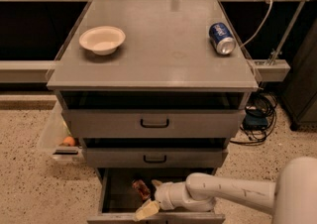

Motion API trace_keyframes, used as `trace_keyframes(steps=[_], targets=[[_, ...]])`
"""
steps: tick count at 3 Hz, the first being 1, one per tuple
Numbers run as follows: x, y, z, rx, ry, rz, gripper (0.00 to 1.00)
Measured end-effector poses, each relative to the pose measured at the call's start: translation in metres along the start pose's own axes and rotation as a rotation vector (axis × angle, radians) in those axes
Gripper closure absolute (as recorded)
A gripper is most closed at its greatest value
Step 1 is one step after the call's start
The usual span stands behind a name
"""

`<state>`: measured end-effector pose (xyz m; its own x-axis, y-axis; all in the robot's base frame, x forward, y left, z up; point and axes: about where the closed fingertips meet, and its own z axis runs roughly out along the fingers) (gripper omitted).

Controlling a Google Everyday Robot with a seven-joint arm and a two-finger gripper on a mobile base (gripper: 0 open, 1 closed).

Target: Pick coke can from bottom drawer and place on counter

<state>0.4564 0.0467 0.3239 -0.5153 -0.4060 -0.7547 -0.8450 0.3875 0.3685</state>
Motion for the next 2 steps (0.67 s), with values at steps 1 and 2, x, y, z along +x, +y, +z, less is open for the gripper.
trace_keyframes(steps=[1, 2], targets=[[-0.0011, -0.0338, 0.0606, -0.07, 0.027, -0.015, 0.0], [-0.0037, -0.0356, 0.0641, -0.07, 0.027, -0.019, 0.0]])
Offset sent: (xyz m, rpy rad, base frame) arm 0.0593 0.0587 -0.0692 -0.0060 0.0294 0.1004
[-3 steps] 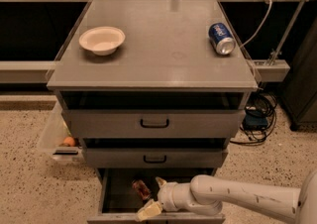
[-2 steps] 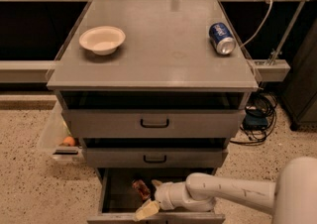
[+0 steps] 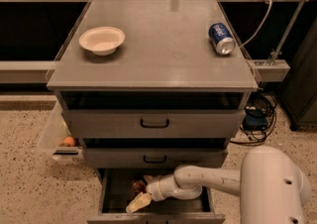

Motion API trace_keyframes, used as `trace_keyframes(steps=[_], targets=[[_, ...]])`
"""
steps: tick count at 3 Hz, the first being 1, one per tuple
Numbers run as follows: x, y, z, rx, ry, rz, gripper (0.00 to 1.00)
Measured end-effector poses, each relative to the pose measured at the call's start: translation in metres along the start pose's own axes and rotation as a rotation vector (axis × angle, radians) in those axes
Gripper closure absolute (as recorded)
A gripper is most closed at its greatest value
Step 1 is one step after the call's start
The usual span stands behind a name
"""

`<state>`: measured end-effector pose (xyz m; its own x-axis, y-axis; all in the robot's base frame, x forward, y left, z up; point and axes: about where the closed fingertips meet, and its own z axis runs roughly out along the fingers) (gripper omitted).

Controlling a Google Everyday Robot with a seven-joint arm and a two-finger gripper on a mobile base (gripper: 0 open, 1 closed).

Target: Pick coke can from bottom drawer and place on counter

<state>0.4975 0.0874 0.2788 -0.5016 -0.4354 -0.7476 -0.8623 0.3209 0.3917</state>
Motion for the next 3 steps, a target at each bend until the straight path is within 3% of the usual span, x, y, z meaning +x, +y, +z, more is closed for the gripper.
trace_keyframes(steps=[1, 2, 3], targets=[[0.004, 0.001, 0.005, -0.026, 0.0, 0.008, 0.0], [0.004, -0.015, 0.024, -0.004, 0.016, -0.036, 0.0], [0.005, -0.03, 0.038, 0.074, 0.036, -0.12, 0.0]])
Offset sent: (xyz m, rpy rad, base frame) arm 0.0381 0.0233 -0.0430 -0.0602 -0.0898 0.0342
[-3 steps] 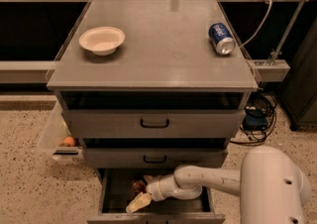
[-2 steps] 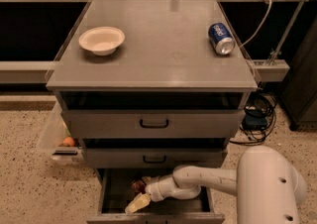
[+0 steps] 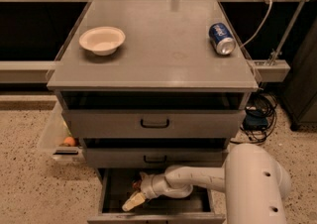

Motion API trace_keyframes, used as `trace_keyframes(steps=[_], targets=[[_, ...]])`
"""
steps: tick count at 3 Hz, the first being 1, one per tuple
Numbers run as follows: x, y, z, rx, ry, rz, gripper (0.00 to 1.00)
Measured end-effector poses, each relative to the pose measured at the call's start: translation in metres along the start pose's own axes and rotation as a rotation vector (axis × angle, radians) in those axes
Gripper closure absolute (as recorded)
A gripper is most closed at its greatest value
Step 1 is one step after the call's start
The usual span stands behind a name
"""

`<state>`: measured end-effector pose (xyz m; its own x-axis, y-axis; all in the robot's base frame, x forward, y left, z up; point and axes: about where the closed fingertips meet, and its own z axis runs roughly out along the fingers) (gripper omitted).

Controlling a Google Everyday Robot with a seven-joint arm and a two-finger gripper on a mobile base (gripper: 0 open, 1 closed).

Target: Pick coke can from bottom drawer and place on counter

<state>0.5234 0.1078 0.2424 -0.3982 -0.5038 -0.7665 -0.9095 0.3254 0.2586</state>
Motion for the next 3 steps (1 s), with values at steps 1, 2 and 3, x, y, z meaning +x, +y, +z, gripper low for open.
trace_keyframes(steps=[1, 2, 3], targets=[[0.002, -0.0161, 0.0006, 0.064, 0.008, -0.003, 0.0], [0.0019, -0.0157, 0.0009, 0.064, 0.008, -0.004, 0.0], [0.0049, -0.0185, 0.0077, 0.102, 0.052, -0.096, 0.0]])
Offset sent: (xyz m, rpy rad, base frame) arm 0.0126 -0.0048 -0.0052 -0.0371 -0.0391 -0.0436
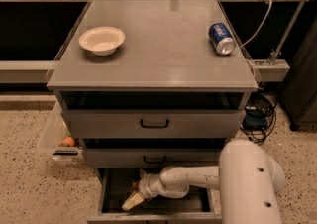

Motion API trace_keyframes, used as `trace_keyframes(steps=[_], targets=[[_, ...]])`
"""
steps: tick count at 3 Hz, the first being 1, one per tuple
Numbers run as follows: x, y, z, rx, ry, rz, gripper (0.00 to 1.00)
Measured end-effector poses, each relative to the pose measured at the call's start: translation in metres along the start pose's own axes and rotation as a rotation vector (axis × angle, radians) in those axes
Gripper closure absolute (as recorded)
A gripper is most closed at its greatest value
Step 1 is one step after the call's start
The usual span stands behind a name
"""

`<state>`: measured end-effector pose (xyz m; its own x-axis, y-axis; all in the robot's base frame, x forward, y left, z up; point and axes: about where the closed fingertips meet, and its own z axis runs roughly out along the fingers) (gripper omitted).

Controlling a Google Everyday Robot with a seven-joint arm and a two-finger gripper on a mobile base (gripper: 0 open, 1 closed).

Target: Pick coke can from bottom drawer and place on counter

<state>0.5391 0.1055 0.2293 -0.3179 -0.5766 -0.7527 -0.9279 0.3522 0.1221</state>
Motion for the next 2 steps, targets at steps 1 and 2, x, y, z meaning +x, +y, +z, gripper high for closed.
trace_keyframes(steps=[1, 2], targets=[[0.012, -0.008, 0.005, 0.07, 0.071, -0.087, 0.0], [0.024, -0.017, 0.006, 0.124, 0.127, -0.124, 0.0]])
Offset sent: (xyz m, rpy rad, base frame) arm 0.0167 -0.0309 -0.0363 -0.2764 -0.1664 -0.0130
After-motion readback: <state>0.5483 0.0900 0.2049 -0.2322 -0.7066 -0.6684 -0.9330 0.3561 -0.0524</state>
